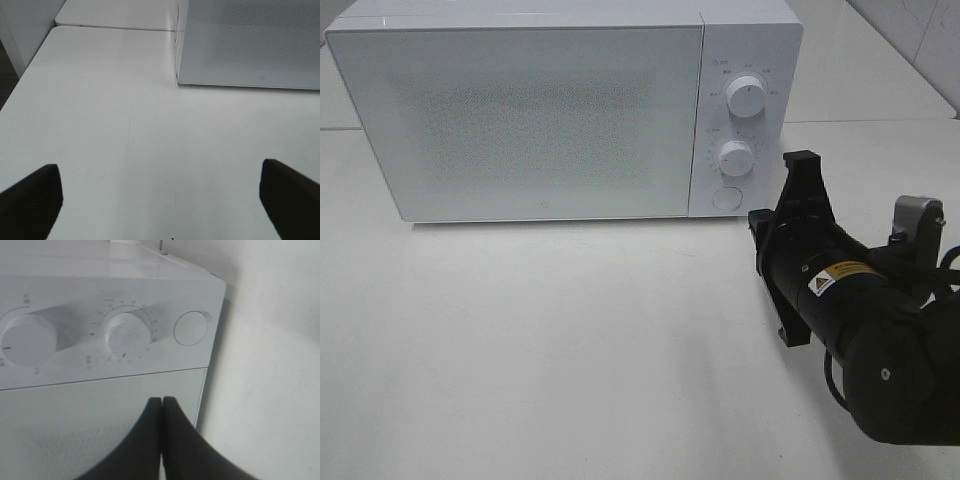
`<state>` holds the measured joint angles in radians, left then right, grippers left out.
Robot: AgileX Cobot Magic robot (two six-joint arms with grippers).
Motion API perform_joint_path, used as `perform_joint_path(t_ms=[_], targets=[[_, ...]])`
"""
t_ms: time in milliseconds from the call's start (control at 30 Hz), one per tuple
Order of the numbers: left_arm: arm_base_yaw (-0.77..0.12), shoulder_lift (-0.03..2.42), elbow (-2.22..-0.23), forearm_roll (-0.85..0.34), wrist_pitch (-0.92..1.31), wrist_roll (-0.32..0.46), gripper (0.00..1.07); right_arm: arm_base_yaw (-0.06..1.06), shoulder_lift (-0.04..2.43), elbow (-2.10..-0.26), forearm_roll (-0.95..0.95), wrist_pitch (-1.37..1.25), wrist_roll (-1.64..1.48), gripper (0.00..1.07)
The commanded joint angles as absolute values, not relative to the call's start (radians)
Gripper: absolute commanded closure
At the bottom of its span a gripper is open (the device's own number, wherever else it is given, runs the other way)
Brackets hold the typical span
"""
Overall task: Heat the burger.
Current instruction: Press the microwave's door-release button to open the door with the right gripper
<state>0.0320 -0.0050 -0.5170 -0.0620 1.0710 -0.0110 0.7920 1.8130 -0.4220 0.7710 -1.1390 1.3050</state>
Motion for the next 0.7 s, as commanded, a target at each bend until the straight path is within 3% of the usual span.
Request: perform_joint_path(t_ms=[33, 700], targets=[[0.033, -0.022, -0.518, -0.060, 1.070, -0.015, 0.06, 0.775, 1.851, -0.458, 0.759, -1.127, 1.332, 1.07], [0.033, -0.022, -0.518, -0.060, 1.070, -0.015, 0.06, 0.646, 2.003, -0.661, 0.688, -1.030, 1.329, 1.07]])
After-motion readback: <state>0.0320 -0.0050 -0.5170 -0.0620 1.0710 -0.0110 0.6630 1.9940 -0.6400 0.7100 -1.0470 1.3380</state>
